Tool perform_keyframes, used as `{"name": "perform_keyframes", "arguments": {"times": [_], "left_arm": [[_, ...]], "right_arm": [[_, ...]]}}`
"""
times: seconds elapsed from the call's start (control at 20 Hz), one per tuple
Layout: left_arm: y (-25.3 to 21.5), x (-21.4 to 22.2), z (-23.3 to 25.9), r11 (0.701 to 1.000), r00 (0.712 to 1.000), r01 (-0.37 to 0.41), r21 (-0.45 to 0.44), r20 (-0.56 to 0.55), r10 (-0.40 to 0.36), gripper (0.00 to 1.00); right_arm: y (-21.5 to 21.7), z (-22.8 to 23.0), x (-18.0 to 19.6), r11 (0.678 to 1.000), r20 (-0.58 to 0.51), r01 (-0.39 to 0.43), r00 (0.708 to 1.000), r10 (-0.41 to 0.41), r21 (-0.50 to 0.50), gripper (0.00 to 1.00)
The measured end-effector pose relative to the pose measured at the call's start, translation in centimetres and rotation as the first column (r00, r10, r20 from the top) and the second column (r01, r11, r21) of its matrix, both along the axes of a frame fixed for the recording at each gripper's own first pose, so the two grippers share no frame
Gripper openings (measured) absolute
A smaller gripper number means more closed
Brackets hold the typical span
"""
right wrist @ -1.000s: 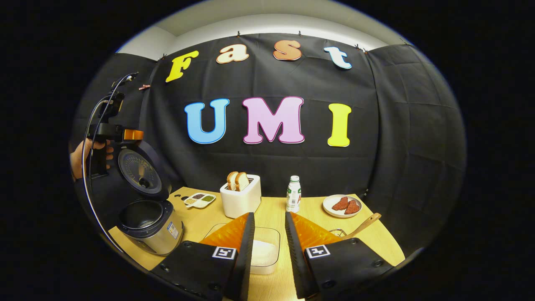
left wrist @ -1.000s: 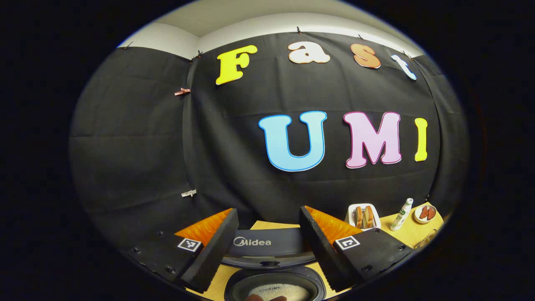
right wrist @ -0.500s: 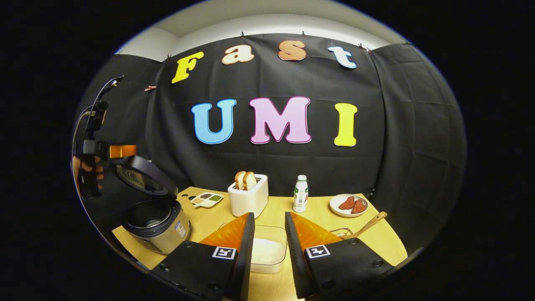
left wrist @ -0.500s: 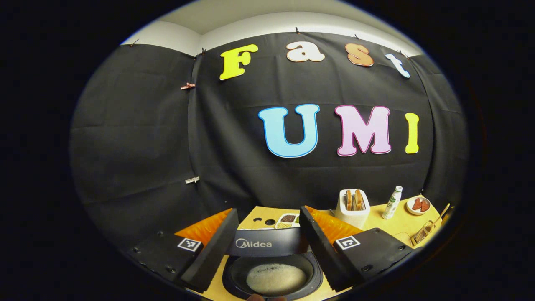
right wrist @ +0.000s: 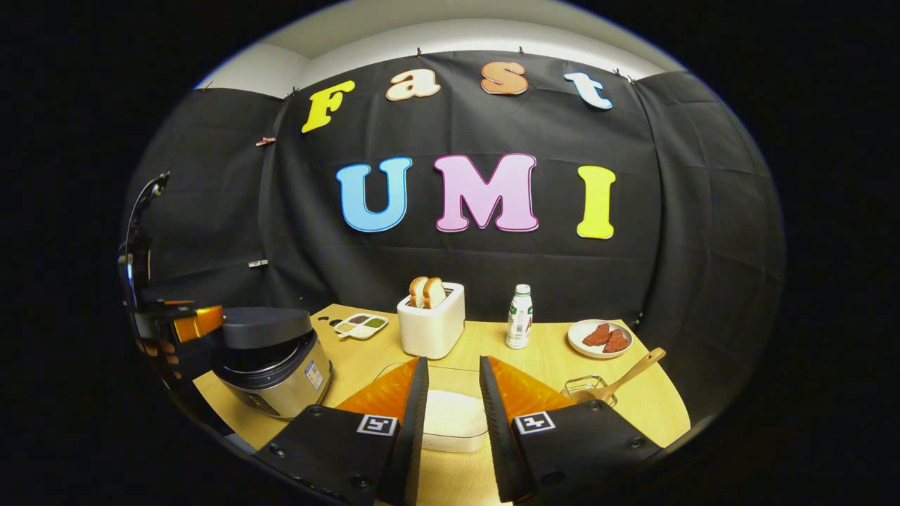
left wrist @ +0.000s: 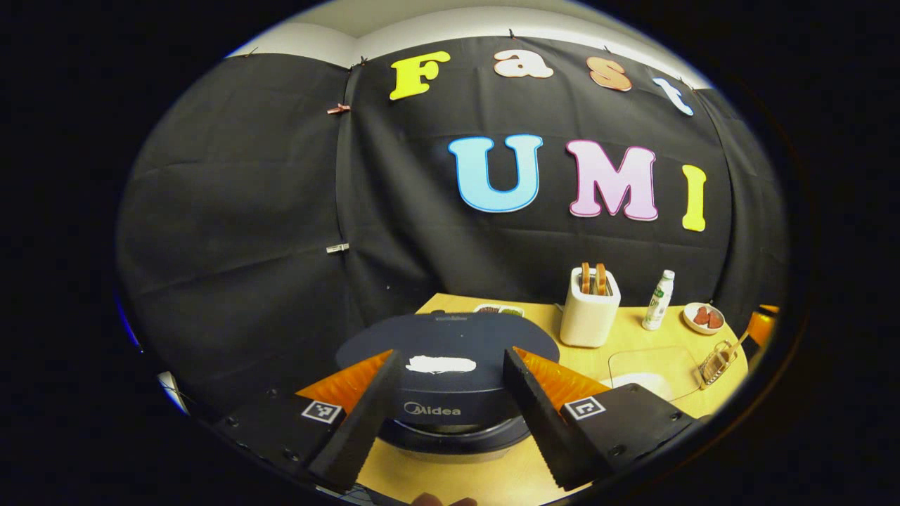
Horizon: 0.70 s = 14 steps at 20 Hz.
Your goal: Close the left gripper, press the button to open the rice cooker; take a wooden spoon from the chopstick holder with the right hand, scoop a spoonful of rice and pour it into the rice cooker, then put the wooden spoon back into the chopstick holder.
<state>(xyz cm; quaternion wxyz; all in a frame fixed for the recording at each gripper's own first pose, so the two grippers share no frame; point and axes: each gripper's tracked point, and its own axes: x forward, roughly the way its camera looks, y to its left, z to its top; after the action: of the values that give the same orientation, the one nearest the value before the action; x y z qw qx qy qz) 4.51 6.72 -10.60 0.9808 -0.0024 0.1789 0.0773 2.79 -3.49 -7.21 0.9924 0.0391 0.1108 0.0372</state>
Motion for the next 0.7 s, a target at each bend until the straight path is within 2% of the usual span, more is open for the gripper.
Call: {"name": "perform_keyframes", "arguments": {"times": [0.1, 0.2, 0.45, 0.7], "left_arm": [[-0.1, -0.6, -2.2, 1.000, 0.999, -0.005, -0.010, -0.032, 0.005, 0.99], [-0.3, -1.4, -5.4, 0.998, 0.994, -0.022, -0.058, -0.110, 0.015, 0.99], [-0.6, -1.6, -6.0, 0.999, 0.997, -0.023, -0.027, -0.071, 0.021, 1.00], [-0.8, -1.8, -6.2, 1.000, 0.999, 0.006, -0.007, -0.038, -0.006, 1.00]], "right_arm": [[0.1, -0.2, 0.0, 1.000, -0.004, -0.005, 1.000, 0.005, -0.008, 0.46], [0.3, -0.3, -0.1, 1.000, -0.005, -0.009, 1.000, 0.009, -0.006, 0.46], [0.6, -0.6, -0.3, 1.000, -0.011, -0.014, 1.000, 0.014, -0.003, 0.46], [1.0, -0.4, -0.3, 1.000, -0.006, -0.018, 1.000, 0.018, 0.004, 0.46]]}}
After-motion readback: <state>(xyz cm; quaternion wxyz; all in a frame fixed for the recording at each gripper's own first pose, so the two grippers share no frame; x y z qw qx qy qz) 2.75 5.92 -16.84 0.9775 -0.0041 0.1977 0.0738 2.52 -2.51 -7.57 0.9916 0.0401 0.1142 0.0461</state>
